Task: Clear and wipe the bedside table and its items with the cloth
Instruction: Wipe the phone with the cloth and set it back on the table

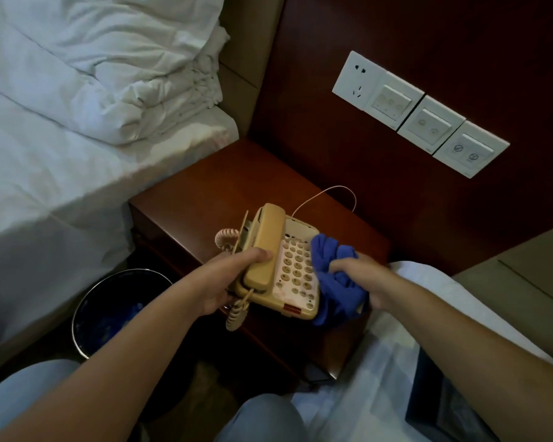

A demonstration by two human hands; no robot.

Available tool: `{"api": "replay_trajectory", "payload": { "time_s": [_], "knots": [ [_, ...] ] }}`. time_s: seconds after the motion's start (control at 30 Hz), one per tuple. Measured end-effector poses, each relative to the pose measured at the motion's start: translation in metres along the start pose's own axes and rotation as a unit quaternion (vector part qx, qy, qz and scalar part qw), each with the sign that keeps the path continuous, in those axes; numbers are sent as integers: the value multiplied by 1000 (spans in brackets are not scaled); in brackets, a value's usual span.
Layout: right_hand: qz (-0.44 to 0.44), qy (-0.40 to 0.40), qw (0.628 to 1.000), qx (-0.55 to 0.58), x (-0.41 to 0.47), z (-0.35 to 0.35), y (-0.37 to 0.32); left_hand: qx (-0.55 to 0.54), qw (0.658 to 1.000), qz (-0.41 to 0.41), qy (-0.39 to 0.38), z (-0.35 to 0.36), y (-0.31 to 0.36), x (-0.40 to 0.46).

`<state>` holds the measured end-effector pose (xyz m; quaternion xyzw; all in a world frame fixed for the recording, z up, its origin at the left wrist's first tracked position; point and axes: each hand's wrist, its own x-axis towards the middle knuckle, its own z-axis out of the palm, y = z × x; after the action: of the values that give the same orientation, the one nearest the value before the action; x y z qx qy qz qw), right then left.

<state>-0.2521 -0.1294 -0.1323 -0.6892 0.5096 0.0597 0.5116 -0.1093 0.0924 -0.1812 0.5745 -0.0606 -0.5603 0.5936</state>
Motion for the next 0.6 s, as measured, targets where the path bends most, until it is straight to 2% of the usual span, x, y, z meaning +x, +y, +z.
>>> {"api": "replay_trajectory", "payload": {
  "time_s": [0.1, 0.2, 0.3, 0.43, 0.53, 0.6],
  "knots": [
    [30, -68, 997, 12, -26, 2, 24, 22, 999, 28, 31, 4, -6, 0],
    [25, -86, 996, 9, -43, 1, 36, 62, 994, 66, 58, 9, -9, -9],
    [-6, -46, 999, 0, -50, -13, 33, 74, 992, 97, 22, 16, -10, -24],
    [-54, 43, 997, -27, -58, -46, -2, 81, 987, 135, -29, 17, -8, -44],
    [-141, 76, 970, -183, -66, -70, -41, 95, 981, 158, -59, 15, -6, -56],
    [-202, 69, 906, -364, -75, -74, -70, 114, 976, 172, -68, 14, -7, -62]
  ]
}}
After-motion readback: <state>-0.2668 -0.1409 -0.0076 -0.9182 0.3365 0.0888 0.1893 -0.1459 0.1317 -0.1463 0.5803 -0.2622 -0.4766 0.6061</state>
